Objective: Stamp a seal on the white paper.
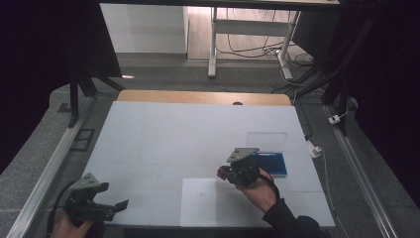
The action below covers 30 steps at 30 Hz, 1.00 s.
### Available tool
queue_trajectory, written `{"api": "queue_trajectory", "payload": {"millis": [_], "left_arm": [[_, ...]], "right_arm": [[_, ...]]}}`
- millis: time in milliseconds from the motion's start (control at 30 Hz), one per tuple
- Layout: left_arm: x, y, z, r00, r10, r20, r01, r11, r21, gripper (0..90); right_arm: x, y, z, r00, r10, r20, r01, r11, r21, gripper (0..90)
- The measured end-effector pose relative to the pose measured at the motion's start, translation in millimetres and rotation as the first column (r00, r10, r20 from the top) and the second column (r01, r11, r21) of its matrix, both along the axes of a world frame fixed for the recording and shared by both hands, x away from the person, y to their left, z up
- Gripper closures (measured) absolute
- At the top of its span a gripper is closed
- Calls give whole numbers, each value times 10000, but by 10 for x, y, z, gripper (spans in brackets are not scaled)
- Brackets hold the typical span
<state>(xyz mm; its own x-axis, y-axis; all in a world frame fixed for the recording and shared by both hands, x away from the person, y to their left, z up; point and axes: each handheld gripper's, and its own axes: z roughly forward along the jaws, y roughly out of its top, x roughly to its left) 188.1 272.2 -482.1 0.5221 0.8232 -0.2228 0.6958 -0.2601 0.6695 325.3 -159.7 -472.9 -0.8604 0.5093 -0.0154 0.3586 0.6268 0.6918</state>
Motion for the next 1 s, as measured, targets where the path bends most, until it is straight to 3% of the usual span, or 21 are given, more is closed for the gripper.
{"api": "queue_trajectory", "payload": {"millis": [533,1000], "left_arm": [[0,7,2,10000,-11,-15,11,10000,-38,32],[-4,9,4,10000,-16,3,16,10000,-57,31]], "right_arm": [[132,-311,55,9966,-824,79,825,9965,-101,793],[243,-594,87,9857,-1677,160,1678,9858,-53,793]]}}
